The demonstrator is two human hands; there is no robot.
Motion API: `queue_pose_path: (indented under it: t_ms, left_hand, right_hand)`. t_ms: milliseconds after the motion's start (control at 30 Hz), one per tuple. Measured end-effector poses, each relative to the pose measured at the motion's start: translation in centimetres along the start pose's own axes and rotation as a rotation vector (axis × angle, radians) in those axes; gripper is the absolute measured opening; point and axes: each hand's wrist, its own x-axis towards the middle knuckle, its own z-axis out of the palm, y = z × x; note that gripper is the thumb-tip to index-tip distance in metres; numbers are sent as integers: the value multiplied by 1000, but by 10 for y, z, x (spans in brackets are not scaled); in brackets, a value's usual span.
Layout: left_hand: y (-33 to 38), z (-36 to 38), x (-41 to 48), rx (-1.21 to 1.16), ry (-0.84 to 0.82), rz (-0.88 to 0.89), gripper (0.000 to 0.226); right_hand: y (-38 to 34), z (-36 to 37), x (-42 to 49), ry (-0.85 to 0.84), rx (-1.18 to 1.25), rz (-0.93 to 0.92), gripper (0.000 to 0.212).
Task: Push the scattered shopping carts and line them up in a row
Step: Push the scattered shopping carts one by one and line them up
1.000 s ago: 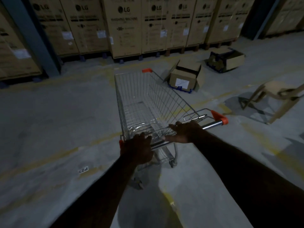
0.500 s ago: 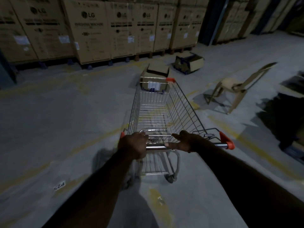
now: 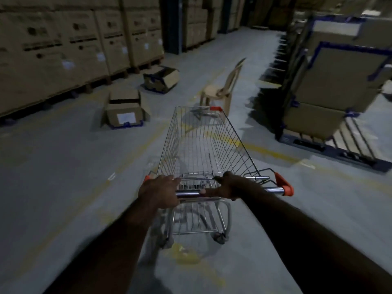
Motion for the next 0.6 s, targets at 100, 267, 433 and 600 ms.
queue_pose_path:
  t_ms: [100,267,433,600]
  left_hand:
    - [35,2,-2,30,17,90,85]
    - [106,11,-23,57,32,245,86]
    - [183,25,-57,118,24,422,85]
    - [260,39,-98,183,36,595,83]
  right_hand:
    - [35,11,-35,33,63,99,159]
    - [97,41,-113,103,118,215,154]
    - [153,85,-199,135,118,348,142]
    - [195,138,-294,224,136,499,120]
